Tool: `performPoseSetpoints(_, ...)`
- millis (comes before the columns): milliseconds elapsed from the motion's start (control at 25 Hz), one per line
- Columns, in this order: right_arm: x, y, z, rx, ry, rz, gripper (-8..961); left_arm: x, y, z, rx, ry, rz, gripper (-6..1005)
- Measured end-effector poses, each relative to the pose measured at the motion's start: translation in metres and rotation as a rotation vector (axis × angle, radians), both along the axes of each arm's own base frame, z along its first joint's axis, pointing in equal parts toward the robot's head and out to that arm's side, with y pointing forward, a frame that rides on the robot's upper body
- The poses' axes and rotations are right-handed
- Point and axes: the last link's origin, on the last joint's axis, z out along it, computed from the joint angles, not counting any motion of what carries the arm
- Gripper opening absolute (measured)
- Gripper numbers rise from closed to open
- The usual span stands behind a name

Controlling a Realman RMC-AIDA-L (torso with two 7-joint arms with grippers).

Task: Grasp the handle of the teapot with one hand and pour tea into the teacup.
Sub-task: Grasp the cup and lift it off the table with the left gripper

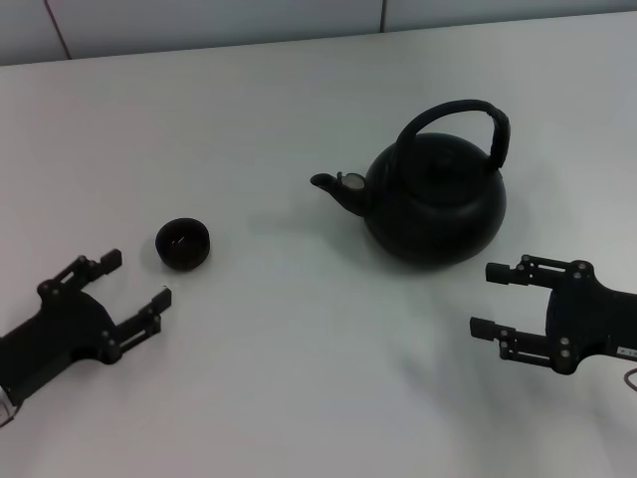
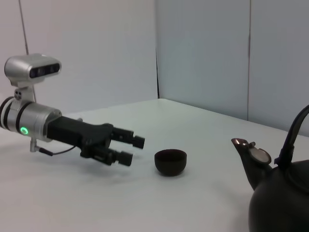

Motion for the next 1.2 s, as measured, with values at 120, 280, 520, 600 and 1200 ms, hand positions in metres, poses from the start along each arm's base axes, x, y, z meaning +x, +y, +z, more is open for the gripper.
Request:
performPoseSetpoints(120, 0.000, 0.000, 0.000, 0.002, 0.000, 0.000, 666, -0.001, -0.001, -0.004, -0.022, 0.021, 0.000, 775)
performPoseSetpoints(280, 0.000, 0.001, 0.001, 0.004, 0.000, 0.000, 666, 0.000, 0.000, -0.006, -0.028, 0.023, -0.001, 767)
performPoseSetpoints(520, -0.001, 0.002, 0.001, 0.004, 0.000, 0.004, 665, 0.006, 0.008, -0.010, -0.028, 0.013, 0.002, 756)
performPoseSetpoints(600, -0.001, 0.002, 0.001, 0.004, 0.001, 0.006, 665, 0.009, 0.013, -0.013, -0.028, 0.012, 0.007, 753)
performPoseSetpoints(1200, 0.000, 0.003, 0.005, 0.012, -0.002, 0.011, 666, 0.024, 0.044, -0.029, -0.050, 0.069, 0.026, 725)
